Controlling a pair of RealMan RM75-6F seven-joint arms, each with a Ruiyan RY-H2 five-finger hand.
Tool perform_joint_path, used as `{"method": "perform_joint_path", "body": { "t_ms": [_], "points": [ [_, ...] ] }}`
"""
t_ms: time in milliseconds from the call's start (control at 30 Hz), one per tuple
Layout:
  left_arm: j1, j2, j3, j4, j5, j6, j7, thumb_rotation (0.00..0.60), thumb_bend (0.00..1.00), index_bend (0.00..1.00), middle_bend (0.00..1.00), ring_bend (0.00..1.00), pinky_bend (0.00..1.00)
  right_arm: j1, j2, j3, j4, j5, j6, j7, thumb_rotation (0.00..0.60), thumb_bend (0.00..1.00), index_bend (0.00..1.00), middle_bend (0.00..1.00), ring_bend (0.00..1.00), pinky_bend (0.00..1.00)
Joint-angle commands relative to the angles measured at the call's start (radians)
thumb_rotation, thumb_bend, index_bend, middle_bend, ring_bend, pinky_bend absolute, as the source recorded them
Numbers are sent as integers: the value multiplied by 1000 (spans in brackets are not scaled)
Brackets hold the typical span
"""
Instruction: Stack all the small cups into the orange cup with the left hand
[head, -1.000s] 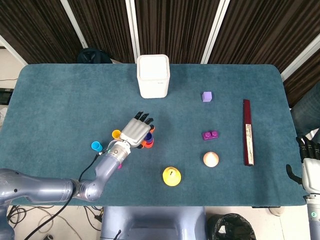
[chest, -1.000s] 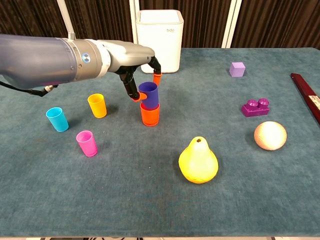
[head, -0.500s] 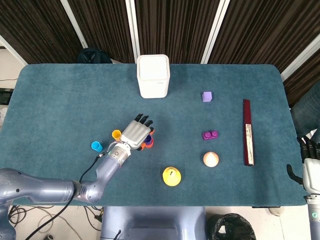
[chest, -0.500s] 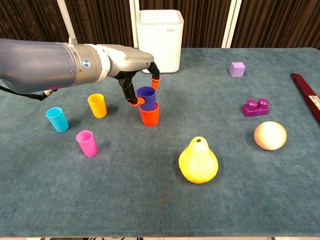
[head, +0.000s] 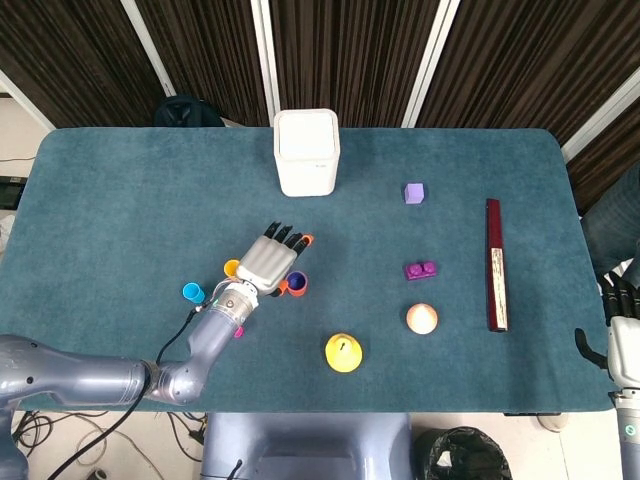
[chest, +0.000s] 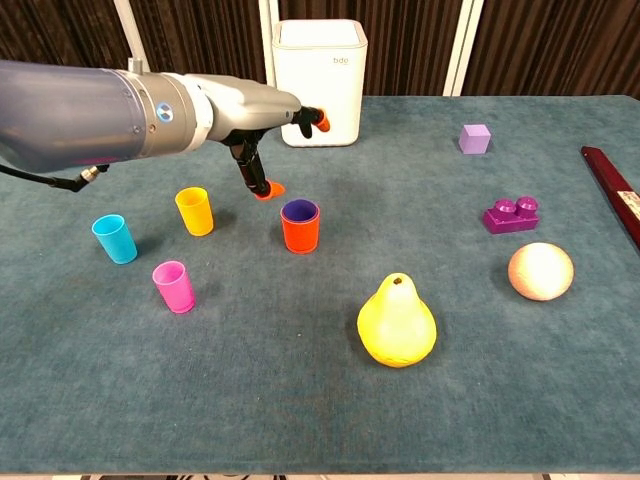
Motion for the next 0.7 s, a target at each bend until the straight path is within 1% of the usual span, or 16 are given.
{"method": "perform_joint_path", "body": {
  "t_ms": [33,167,367,500,700],
  "points": [
    [11,19,-7,-16,9,4,-21,600,325,95,107,0,0,0,0,1,0,1,0,0,600,430,59,0,64,0],
    [33,57,-16,-35,16,5,-59,600,325,111,110,0,0,-1,1,1,-2,5,-2,-2,600,430,59,0,64,0],
    [85,130,5,-40,61,-6,-120,600,324,131,111,0,0,-1,1,3,-3,11,-5,-4,600,430,59,0,63,0],
    [121,153,16,-7,97,-31,-180,600,324,169,121,0,0,0,-1,2,-3,10,-6,-10,600,430,59,0,64,0],
    [144,134,39,86,118,-117,-241,600,325,214,129,0,0,2,-6,1,0,11,-9,-19,600,431,59,0,64,0]
  ]
}}
